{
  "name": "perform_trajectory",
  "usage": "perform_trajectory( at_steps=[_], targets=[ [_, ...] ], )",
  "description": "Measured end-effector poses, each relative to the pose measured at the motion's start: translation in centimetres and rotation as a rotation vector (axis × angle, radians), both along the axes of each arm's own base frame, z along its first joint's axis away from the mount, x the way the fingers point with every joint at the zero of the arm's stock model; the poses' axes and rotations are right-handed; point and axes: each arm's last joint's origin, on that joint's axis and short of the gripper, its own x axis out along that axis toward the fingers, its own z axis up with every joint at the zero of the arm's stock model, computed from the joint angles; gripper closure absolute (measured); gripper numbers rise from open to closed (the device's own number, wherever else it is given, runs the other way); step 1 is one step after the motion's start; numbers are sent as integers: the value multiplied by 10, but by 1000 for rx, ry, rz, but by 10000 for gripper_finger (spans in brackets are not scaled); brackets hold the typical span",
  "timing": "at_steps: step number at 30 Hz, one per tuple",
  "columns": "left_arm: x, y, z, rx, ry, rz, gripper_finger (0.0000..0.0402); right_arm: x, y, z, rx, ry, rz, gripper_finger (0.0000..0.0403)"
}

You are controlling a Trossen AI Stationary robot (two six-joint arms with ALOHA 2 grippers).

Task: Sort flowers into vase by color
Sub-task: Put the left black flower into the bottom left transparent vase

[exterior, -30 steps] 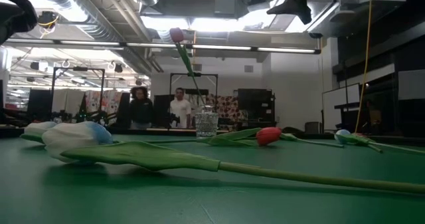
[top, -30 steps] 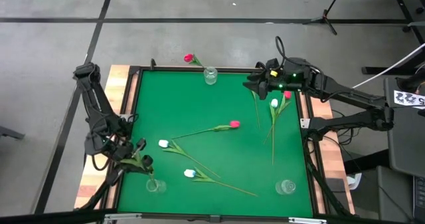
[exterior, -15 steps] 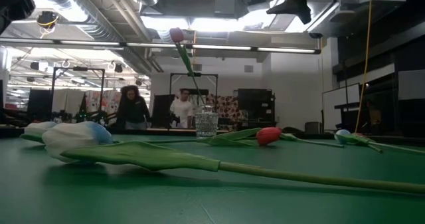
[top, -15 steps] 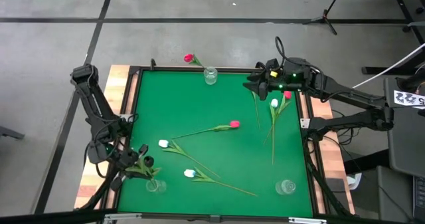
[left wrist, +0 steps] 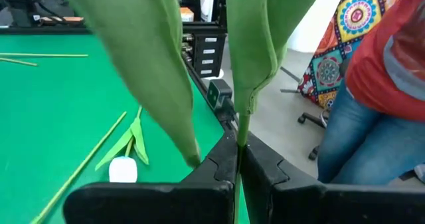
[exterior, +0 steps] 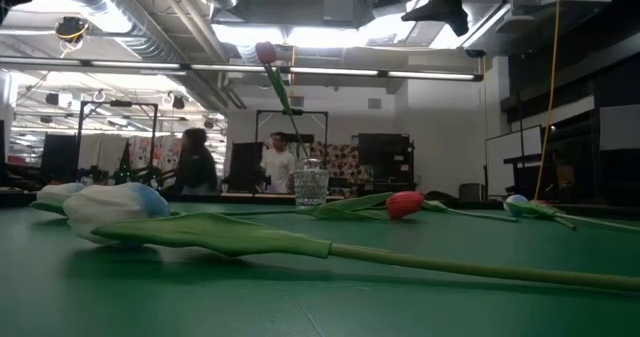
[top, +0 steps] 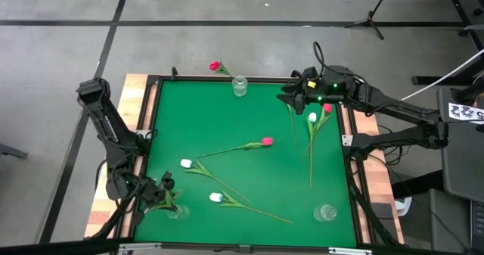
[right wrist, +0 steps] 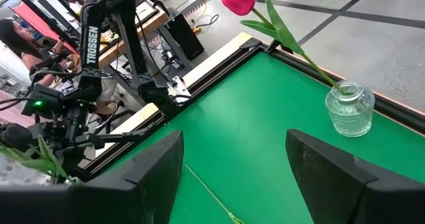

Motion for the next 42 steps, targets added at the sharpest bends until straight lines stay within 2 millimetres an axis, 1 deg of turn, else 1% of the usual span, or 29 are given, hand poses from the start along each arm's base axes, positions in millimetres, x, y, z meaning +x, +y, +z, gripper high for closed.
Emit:
perform_trajectory(
  at_steps=[8, 14, 16, 21, 26, 32, 36, 39, 42],
  targets=[
    [0, 0, 0, -4, 2, 1, 398, 0, 0, 0, 0, 0, 0, 139],
    [0, 0, 0, 41, -20, -11, 398, 0, 1, 0, 8, -2, 24, 139],
    [0, 0, 0, 21, -11, -6, 394, 0, 1, 0, 8, -2, 25, 139],
    [0, 0, 0, -105, 48, 28, 374, 0, 1, 0, 9, -2, 24, 139],
    [2, 1, 1, -108, 46, 40, 361, 0, 1, 0, 8, -2, 25, 139],
    [2, 1, 0, -97, 43, 38, 368, 0, 1, 0, 8, -2, 25, 139],
    [3, 2, 0, -121, 55, 48, 372, 0, 1, 0, 8, -2, 25, 139],
    [3, 2, 0, -146, 66, 60, 362, 0, 1, 0, 8, -2, 24, 139],
    [3, 2, 1, -180, 80, 69, 335, 0, 1, 0, 8, -2, 25, 139]
  ],
)
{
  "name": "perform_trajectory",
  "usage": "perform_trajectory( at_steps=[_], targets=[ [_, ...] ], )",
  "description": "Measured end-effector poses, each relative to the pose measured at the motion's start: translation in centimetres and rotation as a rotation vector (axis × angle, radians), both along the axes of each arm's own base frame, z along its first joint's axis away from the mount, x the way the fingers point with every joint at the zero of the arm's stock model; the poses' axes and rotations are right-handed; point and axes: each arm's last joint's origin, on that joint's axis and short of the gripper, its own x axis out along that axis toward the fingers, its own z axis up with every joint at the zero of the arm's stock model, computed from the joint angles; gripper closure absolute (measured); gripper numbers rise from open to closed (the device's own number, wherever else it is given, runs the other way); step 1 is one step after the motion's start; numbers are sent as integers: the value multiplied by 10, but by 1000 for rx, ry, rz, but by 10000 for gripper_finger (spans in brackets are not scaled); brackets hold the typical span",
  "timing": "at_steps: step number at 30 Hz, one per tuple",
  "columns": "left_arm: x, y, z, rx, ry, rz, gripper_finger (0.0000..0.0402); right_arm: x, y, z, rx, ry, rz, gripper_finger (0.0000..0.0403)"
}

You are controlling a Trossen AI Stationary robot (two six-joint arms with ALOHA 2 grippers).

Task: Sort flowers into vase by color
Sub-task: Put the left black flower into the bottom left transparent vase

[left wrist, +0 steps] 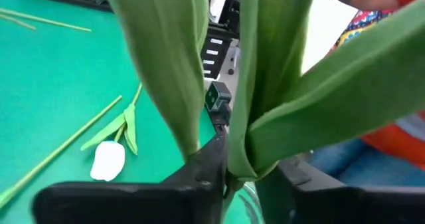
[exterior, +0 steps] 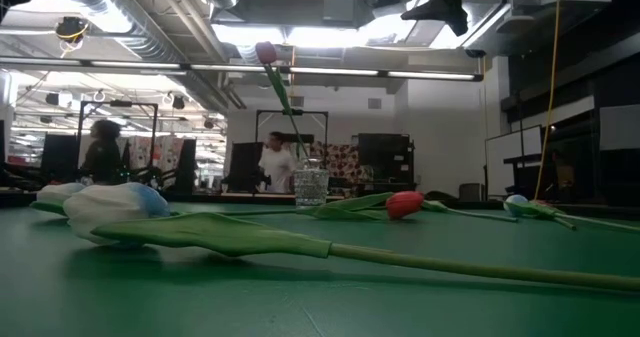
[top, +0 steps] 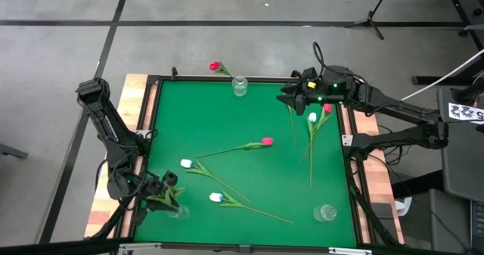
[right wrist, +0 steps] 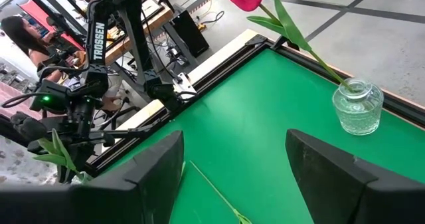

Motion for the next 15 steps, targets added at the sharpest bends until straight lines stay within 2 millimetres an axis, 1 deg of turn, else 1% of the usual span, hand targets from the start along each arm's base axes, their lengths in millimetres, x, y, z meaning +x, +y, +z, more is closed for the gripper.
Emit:
perform_trajectory(
  at_steps=[5, 8, 11, 15],
  targets=[
    [0, 0, 0, -73, 33, 19, 278, 0, 0, 0, 0, 0, 0, 139],
    [-1, 0, 2, -137, 50, 27, 254, 0, 0, 0, 0, 1, 0, 139],
    [-4, -3, 5, -185, 45, -10, 240, 0, 0, 0, 0, 1, 0, 139],
    [-9, -8, 12, -229, 10, -56, 240, 0, 0, 0, -7, 3, 3, 139]
  ],
)
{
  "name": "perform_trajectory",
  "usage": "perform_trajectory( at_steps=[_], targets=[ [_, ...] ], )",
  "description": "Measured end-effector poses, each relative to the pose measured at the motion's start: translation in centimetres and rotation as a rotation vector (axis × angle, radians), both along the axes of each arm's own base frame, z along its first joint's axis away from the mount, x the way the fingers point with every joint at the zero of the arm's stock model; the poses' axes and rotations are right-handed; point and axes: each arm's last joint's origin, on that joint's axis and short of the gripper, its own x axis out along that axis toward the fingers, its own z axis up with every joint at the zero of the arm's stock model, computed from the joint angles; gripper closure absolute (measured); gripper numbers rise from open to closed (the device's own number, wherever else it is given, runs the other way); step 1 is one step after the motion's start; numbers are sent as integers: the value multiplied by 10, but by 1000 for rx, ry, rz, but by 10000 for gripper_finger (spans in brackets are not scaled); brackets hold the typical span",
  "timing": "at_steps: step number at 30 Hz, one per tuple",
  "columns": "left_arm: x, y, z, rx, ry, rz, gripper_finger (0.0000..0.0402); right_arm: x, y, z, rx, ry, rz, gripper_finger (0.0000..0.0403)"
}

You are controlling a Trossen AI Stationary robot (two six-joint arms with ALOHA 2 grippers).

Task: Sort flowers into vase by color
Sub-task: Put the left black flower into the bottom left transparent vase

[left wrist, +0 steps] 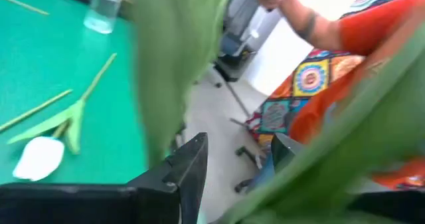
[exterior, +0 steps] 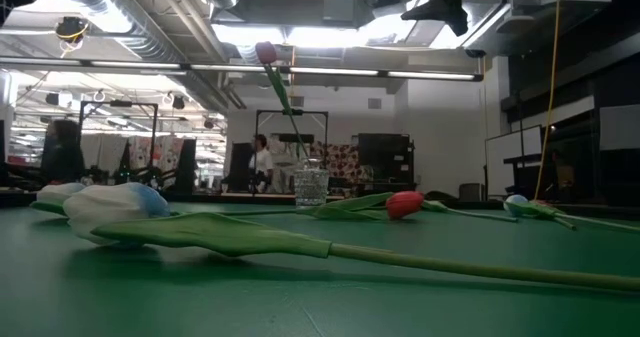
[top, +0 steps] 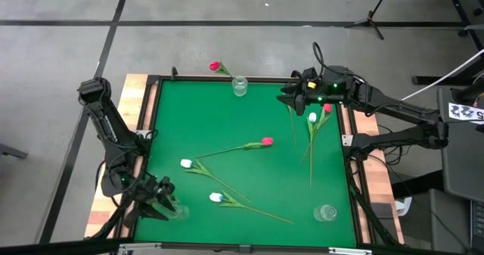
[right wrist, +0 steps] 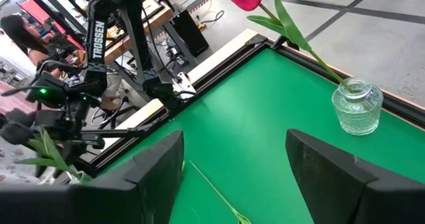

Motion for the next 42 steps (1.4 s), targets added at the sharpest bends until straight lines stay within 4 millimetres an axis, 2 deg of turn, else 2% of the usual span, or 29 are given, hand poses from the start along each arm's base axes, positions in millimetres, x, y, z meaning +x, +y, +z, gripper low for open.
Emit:
perform_trajectory(
  at_steps=[13, 20, 28, 36, 42],
  targets=[
    [-13, -5, 6, -56, -16, -67, 266, 0, 0, 0, -13, 2, 4, 139],
    [-14, -2, 9, -45, -31, -55, 264, 0, 0, 0, -16, 3, 6, 139],
    [-9, 5, -6, 2, 82, 63, 224, 0, 0, 0, -21, 2, 19, 139],
    [-9, 4, -3, -63, 95, 53, 162, 0, 1, 0, -30, 2, 56, 139],
    [-13, 2, 0, -58, 71, 21, 144, 0, 1, 0, -30, 2, 57, 139]
  ],
)
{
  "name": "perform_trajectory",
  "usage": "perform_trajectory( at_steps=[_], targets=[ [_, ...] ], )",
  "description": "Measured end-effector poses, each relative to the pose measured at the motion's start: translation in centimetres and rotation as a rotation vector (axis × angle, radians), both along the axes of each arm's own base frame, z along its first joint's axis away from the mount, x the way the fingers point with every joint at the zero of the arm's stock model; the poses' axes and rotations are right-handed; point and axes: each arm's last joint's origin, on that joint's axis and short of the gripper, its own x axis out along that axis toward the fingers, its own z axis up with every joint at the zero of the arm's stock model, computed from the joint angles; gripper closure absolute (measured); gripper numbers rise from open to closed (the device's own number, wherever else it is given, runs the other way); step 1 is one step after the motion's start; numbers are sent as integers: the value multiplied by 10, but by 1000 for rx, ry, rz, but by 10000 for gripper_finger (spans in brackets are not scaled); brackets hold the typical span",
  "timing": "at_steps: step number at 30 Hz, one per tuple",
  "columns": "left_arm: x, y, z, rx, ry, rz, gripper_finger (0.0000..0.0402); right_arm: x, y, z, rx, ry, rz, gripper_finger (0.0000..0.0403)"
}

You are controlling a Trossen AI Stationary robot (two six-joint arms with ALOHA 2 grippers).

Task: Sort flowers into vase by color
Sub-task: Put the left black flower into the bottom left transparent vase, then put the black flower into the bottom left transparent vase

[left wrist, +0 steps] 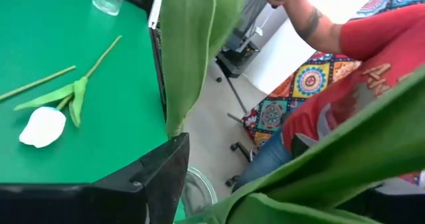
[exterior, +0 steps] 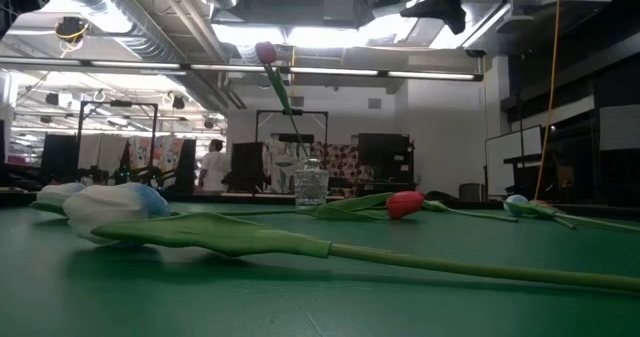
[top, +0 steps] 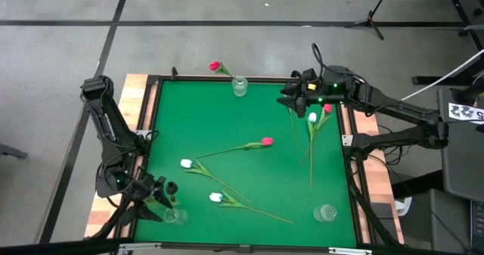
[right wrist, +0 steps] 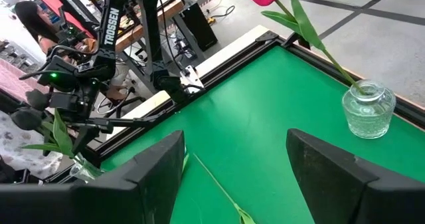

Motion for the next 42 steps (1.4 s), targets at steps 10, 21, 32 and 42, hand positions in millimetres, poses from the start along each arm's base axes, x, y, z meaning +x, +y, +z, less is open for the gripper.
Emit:
perform_trajectory(
  at_steps=[10, 21, 32, 42],
  targets=[
    [-12, -4, -4, -38, 63, -71, 144, 0, 0, 0, -21, 3, 7, 139],
    [-14, -4, -7, -68, 118, -65, 143, 0, 0, 0, -23, 3, 7, 139],
    [-24, 2, -2, -126, 170, -100, 143, 0, 0, 0, -39, 6, 12, 139],
    [-27, 11, -9, -81, 265, -92, 143, 0, 0, 0, -41, 6, 13, 139]
  ],
)
